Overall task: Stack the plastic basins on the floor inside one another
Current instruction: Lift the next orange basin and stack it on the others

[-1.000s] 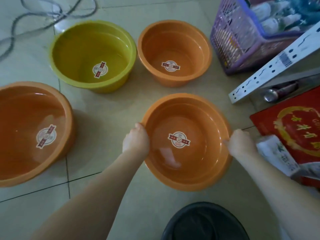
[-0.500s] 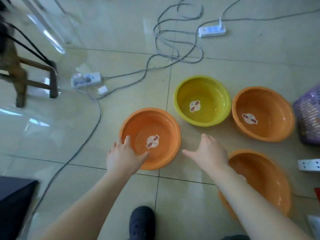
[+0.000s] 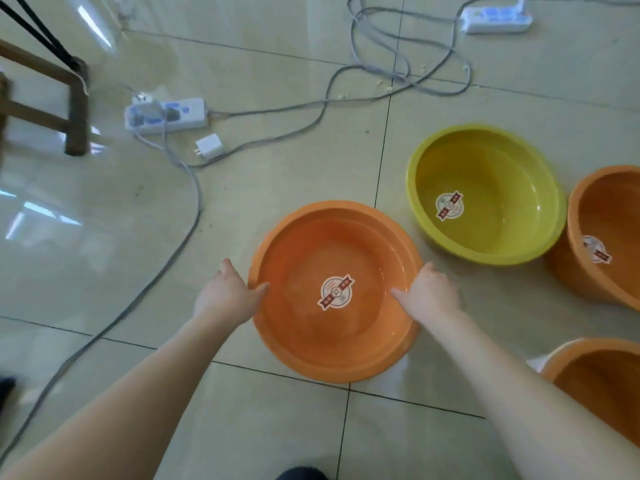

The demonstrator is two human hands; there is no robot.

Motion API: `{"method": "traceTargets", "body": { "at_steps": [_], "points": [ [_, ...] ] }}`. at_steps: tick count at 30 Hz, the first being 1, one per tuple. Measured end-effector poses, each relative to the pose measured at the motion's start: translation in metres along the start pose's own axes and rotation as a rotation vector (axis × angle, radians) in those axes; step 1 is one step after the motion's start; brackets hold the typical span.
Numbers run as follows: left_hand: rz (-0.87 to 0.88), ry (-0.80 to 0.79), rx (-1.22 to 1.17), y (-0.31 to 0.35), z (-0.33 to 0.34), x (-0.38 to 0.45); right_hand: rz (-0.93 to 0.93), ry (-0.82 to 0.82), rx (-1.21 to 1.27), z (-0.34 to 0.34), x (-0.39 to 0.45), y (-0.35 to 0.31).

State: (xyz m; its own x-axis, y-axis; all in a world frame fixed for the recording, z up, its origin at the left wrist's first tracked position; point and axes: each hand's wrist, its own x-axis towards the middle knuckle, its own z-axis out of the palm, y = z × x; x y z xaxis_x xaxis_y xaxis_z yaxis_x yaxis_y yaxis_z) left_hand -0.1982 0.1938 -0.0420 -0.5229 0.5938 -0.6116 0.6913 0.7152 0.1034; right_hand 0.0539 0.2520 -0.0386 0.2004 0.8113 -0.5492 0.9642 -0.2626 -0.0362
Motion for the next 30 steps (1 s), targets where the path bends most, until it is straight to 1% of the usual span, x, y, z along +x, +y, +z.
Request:
{"method": "traceTargets", "body": {
  "at_steps": [2,4,7,9,12,14,16,18,20,22,25,27,30],
  "points": [
    [0.0,0.005,-0.012,0.002,0.023,0.017,0.007,0.023,-0.013,0.019,0.015,0.001],
    [0.011,0.088,-0.008,0.002,0.035,0.025,-0.004,0.062,0.009,0.027,0.023,0.003],
    [0.029,0.159,0.011,0.009,0.022,0.013,-0.024,0.066,0.072,0.008,0.016,0.014],
    [0.102,0.18,0.034,0.026,0.001,-0.008,-0.005,0.069,0.132,-0.02,0.003,0.031],
    [0.258,0.185,0.067,0.071,-0.034,-0.055,0.061,0.092,0.205,-0.071,-0.025,0.076],
    [0.348,0.153,0.084,0.111,-0.047,-0.09,0.12,0.106,0.224,-0.102,-0.045,0.12],
    [0.432,0.095,0.124,0.156,-0.046,-0.127,0.217,0.13,0.242,-0.127,-0.064,0.174],
    [0.522,0.03,0.159,0.199,-0.03,-0.163,0.327,0.166,0.262,-0.14,-0.079,0.23],
    [0.615,-0.021,0.197,0.236,0.001,-0.195,0.438,0.201,0.279,-0.141,-0.09,0.284],
    [0.68,-0.061,0.249,0.266,0.039,-0.218,0.526,0.207,0.28,-0.133,-0.097,0.333],
    [0.725,-0.123,0.319,0.292,0.097,-0.241,0.636,0.217,0.293,-0.105,-0.099,0.389],
    [0.731,-0.123,0.345,0.3,0.128,-0.248,0.676,0.227,0.308,-0.076,-0.095,0.413],
    [0.795,-0.064,0.291,0.31,0.166,-0.255,0.744,0.198,0.38,-0.033,-0.087,0.438]
  ]
}}
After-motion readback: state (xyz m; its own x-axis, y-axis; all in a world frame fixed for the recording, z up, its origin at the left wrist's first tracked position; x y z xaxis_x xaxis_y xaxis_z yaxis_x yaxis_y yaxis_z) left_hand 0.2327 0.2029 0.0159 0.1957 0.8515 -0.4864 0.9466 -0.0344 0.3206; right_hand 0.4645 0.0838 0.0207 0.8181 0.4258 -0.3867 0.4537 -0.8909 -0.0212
